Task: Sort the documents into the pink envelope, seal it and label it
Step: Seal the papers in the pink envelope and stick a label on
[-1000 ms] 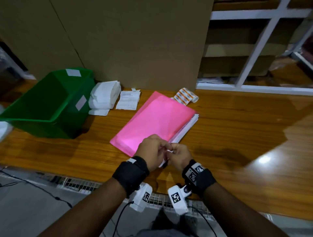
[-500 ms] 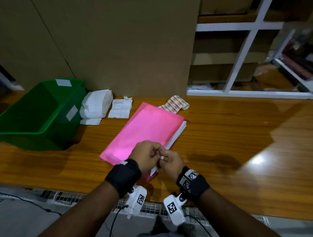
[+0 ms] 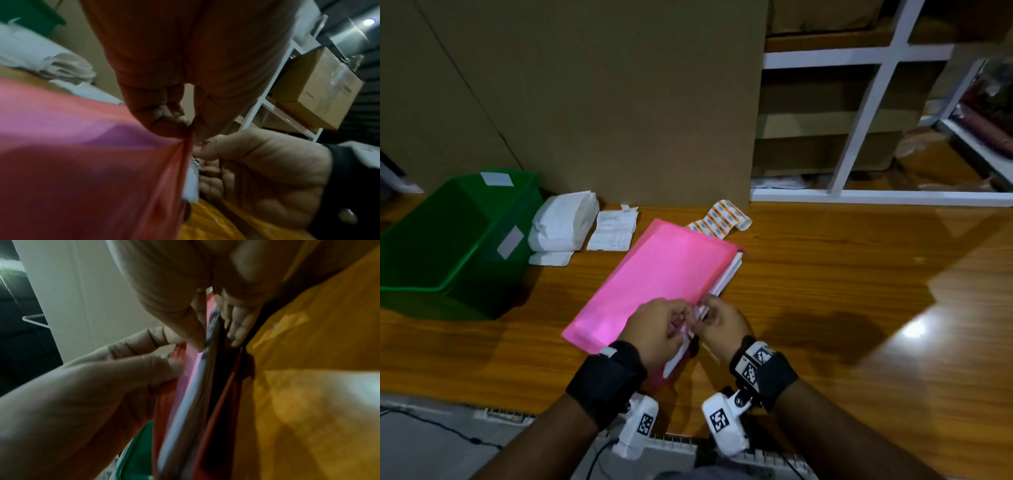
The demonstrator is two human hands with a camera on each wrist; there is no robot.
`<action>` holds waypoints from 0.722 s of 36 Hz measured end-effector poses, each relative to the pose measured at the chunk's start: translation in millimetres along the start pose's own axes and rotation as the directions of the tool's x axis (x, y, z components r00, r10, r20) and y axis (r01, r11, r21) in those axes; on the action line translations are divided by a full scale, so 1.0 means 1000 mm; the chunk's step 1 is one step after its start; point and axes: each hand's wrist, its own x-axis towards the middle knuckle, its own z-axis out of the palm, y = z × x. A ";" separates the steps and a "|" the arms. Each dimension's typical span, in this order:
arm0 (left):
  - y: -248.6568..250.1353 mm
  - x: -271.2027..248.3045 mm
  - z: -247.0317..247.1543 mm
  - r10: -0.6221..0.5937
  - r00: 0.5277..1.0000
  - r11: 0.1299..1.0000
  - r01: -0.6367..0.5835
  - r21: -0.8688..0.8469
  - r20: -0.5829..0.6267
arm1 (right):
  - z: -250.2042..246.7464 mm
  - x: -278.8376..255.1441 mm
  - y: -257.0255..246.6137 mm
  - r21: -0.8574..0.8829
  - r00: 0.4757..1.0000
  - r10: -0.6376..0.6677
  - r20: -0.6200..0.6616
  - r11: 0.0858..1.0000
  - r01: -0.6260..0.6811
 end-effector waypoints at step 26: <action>0.060 0.171 0.006 -0.222 0.974 0.856 0.168 0.489 0.054 | -0.068 0.070 -0.011 -0.170 0.998 0.036 -0.060 0.984 -0.046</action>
